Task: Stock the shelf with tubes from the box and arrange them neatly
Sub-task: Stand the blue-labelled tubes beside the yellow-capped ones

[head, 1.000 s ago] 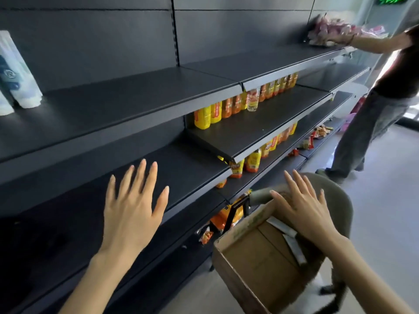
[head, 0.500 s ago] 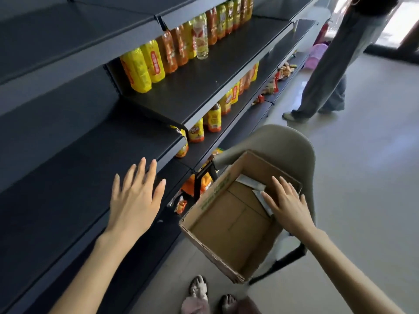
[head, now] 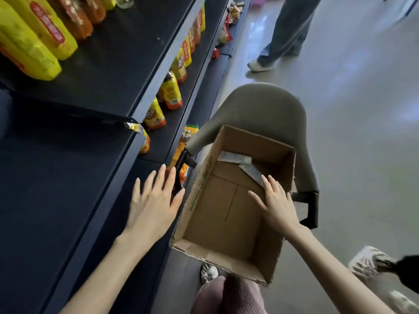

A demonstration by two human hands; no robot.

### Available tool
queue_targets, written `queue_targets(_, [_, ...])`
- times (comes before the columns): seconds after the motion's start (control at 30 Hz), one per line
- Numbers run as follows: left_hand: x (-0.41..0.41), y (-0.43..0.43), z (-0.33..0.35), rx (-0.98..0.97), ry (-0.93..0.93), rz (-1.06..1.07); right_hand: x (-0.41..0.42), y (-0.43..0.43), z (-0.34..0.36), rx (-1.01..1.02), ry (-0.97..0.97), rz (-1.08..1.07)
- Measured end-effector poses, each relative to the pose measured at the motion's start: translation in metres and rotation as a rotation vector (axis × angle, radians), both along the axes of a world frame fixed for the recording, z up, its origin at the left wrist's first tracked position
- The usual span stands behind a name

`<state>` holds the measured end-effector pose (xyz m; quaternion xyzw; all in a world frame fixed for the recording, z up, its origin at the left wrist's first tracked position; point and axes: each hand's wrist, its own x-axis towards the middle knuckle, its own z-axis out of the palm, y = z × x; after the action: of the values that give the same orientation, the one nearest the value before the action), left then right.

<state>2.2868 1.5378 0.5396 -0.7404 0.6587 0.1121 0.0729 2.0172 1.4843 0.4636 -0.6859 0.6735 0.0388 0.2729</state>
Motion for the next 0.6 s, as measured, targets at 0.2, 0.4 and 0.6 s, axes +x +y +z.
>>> queue_targets(0.2, [-0.01, -0.029, -0.04, 0.041, 0.073, -0.071, 0.019, -0.011, -0.05, 0.097, 0.043, -0.051])
queue_targets(0.4, [-0.016, -0.051, -0.074, 0.05, 0.108, -0.114, 0.022, -0.036, -0.111, 0.152, 0.117, -0.055])
queue_targets(0.6, [-0.017, -0.073, -0.1, 0.012, 0.203, -0.026, 0.013, -0.076, -0.177, 0.208, 0.161, -0.04])
